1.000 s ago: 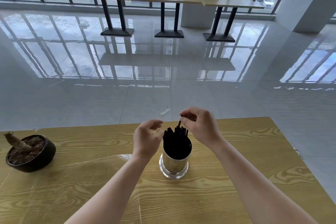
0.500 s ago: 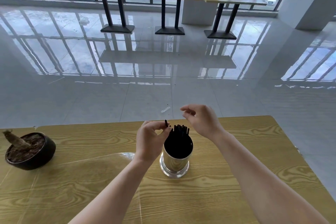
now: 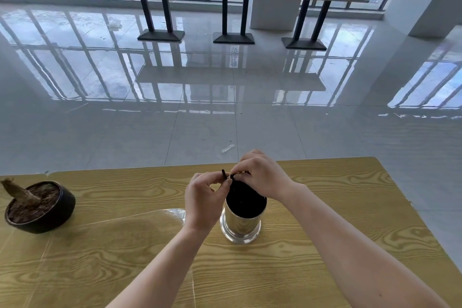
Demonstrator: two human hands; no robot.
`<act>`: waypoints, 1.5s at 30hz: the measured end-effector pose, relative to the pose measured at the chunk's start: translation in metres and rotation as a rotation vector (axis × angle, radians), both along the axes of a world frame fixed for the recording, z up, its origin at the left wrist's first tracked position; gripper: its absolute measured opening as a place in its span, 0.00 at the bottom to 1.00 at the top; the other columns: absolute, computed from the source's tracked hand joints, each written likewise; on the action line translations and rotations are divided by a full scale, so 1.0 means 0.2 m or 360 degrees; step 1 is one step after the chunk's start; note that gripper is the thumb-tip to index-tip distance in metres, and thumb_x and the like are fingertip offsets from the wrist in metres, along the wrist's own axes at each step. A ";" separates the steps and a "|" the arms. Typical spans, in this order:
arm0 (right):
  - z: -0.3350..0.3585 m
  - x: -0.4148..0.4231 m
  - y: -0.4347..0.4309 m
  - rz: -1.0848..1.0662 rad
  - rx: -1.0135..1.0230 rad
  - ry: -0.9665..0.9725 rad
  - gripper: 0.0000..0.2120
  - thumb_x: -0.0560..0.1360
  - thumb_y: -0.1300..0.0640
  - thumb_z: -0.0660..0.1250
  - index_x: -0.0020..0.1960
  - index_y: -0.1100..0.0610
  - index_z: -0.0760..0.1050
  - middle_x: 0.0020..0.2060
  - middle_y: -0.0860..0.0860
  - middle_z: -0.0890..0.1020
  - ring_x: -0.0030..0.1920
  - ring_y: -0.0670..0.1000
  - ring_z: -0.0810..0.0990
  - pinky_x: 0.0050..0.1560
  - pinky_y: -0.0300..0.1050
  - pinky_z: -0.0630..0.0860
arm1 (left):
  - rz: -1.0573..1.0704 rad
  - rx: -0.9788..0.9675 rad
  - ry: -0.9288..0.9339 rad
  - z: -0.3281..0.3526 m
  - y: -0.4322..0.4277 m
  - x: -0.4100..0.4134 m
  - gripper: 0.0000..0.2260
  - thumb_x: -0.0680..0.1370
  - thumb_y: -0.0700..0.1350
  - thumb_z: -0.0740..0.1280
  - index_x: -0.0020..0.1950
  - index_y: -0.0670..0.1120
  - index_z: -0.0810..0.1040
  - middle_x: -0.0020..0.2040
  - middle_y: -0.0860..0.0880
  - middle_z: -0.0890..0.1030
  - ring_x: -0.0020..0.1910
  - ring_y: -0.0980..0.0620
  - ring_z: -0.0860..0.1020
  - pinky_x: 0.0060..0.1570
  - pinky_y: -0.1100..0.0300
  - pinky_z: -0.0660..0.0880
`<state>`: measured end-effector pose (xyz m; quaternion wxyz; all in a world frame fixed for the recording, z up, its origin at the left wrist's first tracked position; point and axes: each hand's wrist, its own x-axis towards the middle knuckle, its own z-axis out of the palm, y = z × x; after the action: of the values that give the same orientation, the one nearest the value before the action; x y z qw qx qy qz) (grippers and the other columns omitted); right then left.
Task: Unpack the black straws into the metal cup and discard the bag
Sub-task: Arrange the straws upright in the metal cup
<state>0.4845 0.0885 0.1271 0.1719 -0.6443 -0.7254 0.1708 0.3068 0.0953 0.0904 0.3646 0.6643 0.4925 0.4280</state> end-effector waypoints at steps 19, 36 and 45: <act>0.08 0.10 -0.02 -0.0459 0.0093 0.0380 0.10 0.78 0.57 0.71 0.59 0.55 0.83 0.51 0.48 0.86 0.48 0.43 0.82 0.50 0.33 0.75 | 0.0016 -0.0029 0.0196 0.07 0.06 0.09 0.02 0.74 0.45 0.75 0.44 0.51 0.87 0.41 0.58 0.83 0.47 0.51 0.80 0.48 0.57 0.74; 0.02 0.06 -0.03 -0.0323 -0.0229 0.0143 0.16 0.79 0.57 0.66 0.65 0.54 0.79 0.52 0.49 0.85 0.52 0.49 0.82 0.56 0.45 0.79 | 0.0004 -0.0090 0.0151 0.06 0.03 0.08 0.02 0.74 0.44 0.75 0.45 0.47 0.87 0.44 0.53 0.85 0.47 0.50 0.81 0.51 0.47 0.78; 0.02 0.04 0.01 -0.0314 -0.0255 0.0059 0.08 0.79 0.57 0.67 0.51 0.57 0.85 0.47 0.52 0.86 0.48 0.50 0.82 0.47 0.42 0.74 | 0.0003 -0.0121 0.0162 0.08 0.02 0.09 0.03 0.74 0.44 0.75 0.47 0.48 0.87 0.45 0.53 0.85 0.48 0.50 0.81 0.52 0.47 0.77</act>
<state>0.4931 0.0909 0.1309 0.1493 -0.7210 -0.6391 0.2222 0.3243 0.0999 0.1063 0.3639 0.6704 0.5269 0.3750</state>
